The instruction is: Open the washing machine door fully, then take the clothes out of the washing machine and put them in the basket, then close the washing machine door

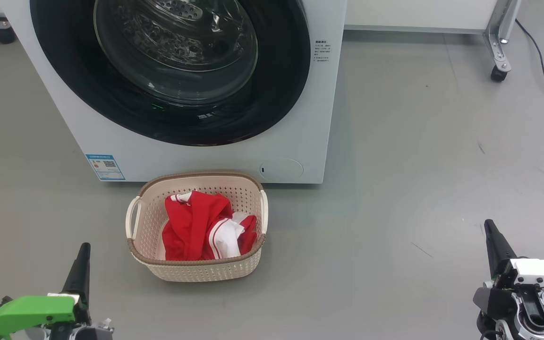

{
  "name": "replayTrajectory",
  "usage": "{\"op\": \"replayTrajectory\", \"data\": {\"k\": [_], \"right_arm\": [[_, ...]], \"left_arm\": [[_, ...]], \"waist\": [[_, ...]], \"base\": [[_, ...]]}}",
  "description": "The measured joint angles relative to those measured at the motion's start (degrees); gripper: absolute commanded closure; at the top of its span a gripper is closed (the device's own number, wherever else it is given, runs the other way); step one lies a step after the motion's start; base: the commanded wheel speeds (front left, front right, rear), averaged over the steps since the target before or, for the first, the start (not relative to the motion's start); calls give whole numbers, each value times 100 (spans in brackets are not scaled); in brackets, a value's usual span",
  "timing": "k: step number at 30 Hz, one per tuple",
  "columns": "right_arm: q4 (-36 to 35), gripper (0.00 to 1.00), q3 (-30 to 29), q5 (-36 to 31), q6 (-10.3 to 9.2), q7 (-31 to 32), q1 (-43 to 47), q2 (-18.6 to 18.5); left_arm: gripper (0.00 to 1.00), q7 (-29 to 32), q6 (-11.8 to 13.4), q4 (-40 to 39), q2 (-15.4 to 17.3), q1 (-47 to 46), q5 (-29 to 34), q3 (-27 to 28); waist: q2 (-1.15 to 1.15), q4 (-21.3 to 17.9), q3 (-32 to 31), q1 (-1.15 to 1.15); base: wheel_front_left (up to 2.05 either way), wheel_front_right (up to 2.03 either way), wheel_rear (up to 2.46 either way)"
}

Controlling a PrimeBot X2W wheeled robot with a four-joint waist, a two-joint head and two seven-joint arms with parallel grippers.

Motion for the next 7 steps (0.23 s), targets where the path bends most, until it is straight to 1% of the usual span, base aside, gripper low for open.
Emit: {"op": "replayTrajectory", "data": {"k": [7], "right_arm": [[0,100,-4,0,0,0,-1,0]], "left_arm": [[100,1,0,-1,-1,-1,0,4]], "waist": [[0,0,0,0]], "base": [[0,0,0]]}}
